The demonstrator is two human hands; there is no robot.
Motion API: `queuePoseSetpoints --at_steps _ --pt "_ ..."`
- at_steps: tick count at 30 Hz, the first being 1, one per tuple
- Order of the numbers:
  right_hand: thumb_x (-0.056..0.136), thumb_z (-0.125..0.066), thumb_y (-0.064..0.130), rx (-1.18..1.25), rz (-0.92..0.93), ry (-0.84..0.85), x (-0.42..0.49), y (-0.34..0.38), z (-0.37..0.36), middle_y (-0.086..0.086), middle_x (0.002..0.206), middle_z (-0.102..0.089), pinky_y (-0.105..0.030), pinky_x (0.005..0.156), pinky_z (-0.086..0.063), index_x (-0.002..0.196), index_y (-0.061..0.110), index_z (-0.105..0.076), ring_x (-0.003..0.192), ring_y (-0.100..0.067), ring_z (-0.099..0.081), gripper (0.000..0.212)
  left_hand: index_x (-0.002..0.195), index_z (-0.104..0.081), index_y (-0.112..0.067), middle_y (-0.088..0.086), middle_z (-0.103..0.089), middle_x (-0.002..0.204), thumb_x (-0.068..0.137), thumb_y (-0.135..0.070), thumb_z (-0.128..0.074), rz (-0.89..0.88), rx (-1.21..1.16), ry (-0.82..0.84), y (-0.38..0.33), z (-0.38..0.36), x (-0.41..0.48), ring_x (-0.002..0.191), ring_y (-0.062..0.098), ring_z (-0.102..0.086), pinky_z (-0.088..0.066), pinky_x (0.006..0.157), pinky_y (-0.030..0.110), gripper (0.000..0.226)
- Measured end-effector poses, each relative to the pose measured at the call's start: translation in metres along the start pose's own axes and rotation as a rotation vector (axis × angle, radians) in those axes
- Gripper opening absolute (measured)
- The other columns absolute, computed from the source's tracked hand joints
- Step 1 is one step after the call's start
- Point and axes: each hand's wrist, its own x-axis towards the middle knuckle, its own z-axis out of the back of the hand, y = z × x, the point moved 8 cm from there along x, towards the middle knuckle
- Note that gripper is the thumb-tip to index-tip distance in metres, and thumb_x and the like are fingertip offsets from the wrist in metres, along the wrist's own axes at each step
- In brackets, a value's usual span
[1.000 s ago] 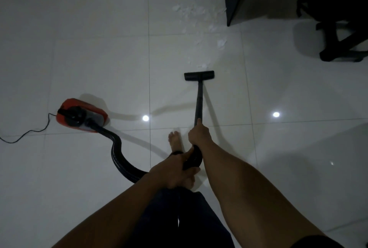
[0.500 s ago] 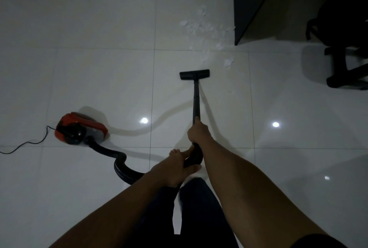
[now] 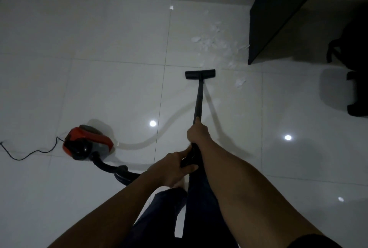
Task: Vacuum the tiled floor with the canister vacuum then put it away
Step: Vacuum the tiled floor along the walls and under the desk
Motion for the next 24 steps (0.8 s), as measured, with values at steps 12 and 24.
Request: queuePoseSetpoints --at_steps 12,24 --pt "0.097 -0.049 0.013 -0.054 0.076 0.000 0.089 0.072 0.106 -0.016 0.129 -0.056 -0.035 0.077 -0.050 0.159 0.026 -0.005 0.108 -0.030 -0.062 0.078 0.153 -0.014 -0.050 -0.004 -0.073 0.102 0.095 -0.051 -0.057 -0.012 -0.043 -0.095 -0.068 0.081 0.103 0.066 0.001 -0.064 -0.055 0.067 0.021 0.072" --pt "0.098 -0.048 0.013 -0.009 0.081 -0.023 0.162 0.168 0.166 -0.015 0.126 -0.058 -0.033 0.068 -0.045 0.159 0.027 -0.004 0.103 -0.029 -0.062 0.076 0.151 -0.037 -0.032 0.003 -0.066 0.125 0.097 -0.048 -0.053 0.016 -0.003 -0.143 -0.086 0.197 0.173 0.110 0.015 -0.067 -0.054 0.096 0.030 0.058"
